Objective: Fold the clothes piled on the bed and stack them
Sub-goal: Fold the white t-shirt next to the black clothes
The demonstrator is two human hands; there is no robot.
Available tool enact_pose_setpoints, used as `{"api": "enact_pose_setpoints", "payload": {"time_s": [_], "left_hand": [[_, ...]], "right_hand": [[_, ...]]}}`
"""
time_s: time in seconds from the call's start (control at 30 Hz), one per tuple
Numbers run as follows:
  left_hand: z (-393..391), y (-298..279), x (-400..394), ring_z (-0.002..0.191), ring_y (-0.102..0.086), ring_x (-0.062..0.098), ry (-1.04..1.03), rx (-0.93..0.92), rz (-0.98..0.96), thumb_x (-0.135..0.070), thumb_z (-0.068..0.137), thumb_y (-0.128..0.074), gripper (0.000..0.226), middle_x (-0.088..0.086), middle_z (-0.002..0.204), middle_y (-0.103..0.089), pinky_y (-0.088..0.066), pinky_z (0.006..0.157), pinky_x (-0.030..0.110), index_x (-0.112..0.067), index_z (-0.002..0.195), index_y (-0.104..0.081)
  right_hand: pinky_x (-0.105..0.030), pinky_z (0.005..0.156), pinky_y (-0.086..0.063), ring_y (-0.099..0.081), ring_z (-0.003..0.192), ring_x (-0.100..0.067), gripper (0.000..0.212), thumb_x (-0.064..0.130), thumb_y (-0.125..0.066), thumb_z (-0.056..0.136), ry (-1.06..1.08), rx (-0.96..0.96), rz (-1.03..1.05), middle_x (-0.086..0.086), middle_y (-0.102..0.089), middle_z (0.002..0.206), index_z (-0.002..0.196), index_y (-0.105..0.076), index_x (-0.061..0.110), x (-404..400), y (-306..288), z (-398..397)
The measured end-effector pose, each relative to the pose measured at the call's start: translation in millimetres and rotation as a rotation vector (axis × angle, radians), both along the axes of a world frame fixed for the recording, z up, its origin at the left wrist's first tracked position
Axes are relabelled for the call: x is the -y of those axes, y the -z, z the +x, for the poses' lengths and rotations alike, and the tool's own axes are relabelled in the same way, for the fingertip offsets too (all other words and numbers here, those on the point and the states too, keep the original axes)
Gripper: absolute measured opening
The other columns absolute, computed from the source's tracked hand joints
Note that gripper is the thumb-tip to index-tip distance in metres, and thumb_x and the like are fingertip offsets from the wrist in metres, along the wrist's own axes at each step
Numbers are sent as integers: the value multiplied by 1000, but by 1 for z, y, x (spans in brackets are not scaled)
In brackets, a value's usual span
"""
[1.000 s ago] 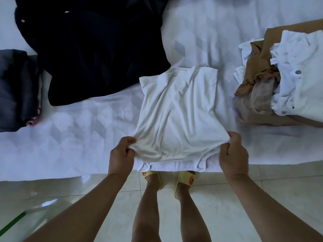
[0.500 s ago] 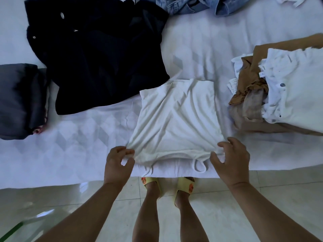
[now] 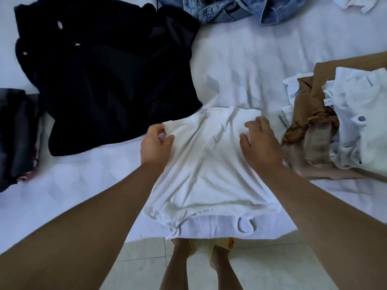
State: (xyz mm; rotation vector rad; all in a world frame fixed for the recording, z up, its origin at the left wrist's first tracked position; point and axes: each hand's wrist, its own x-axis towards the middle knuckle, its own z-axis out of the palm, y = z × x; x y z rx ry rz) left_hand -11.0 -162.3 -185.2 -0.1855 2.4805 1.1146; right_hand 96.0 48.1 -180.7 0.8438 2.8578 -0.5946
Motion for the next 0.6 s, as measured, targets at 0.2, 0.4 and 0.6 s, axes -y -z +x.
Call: {"api": "enact_pose_setpoints", "payload": {"time_s": [0.2, 0.4, 0.6], "left_hand": [[-29, 3, -23, 73, -58, 9, -183, 80, 48, -12, 83, -67, 41, -6, 87, -56, -50, 67, 21, -12, 121, -50], [-48, -24, -5, 40, -52, -1, -133, -31, 49, -14, 86, -61, 4, 0, 65, -60, -48, 46, 15, -14, 87, -65], [-91, -60, -1, 40, -53, 1, -249, -156, 112, -14, 88, -61, 2, 3, 62, -58, -52, 52, 20, -14, 88, -63]], "right_hand": [[-38, 86, -40, -52, 111, -39, 51, 11, -45, 92, 17, 132, -94, -9, -26, 152, 142, -32, 16, -33, 5, -35], [-31, 68, -33, -56, 99, -38, 19, 11, -54, 87, 27, 164, -54, -20, -58, 105, 103, -58, 2, -59, -1, -47], [-36, 69, -43, -57, 88, -36, 10, 17, -49, 90, 166, -94, 45, -16, -61, 93, 95, -56, 12, -78, -27, -68]]}}
